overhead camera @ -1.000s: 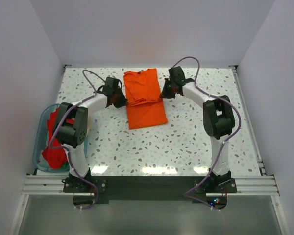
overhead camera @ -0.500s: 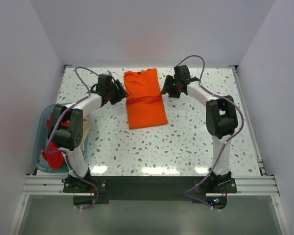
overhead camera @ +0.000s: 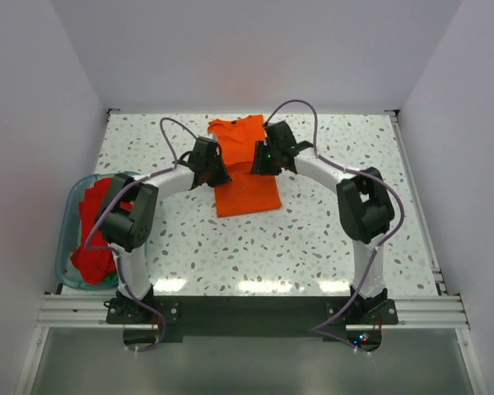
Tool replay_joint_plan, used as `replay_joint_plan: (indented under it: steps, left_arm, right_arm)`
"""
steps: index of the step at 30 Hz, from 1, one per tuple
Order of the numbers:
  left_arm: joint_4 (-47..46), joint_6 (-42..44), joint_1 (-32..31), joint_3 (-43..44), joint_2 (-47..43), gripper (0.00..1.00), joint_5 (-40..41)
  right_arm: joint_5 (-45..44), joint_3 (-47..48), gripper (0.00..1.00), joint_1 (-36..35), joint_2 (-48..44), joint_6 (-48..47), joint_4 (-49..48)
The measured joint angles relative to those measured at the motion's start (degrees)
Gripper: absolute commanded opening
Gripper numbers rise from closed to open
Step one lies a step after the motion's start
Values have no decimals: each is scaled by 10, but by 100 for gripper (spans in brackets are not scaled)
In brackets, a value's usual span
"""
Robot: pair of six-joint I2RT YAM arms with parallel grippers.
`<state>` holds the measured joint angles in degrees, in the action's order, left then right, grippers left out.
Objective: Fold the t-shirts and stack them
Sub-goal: Fold the tshirt
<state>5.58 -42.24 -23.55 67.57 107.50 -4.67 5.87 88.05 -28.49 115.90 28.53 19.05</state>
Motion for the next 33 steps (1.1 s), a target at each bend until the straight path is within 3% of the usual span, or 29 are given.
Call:
replay_joint_plan:
  steps: [6, 13, 27, 33]
  left_arm:
    - [24, 13, 17, 89, 98, 9, 0]
    - [25, 16, 64, 143, 126, 13, -1]
    - [22, 25, 81, 157, 152, 12, -9]
    - [2, 24, 81, 140, 147, 12, -9]
  right_arm:
    - [2, 130, 38, 4, 119, -20, 28]
    - [5, 225, 40, 32, 192, -26, 68]
    - [43, 198, 43, 64, 189, -4, 37]
    - [57, 114, 43, 68, 153, 19, -36]
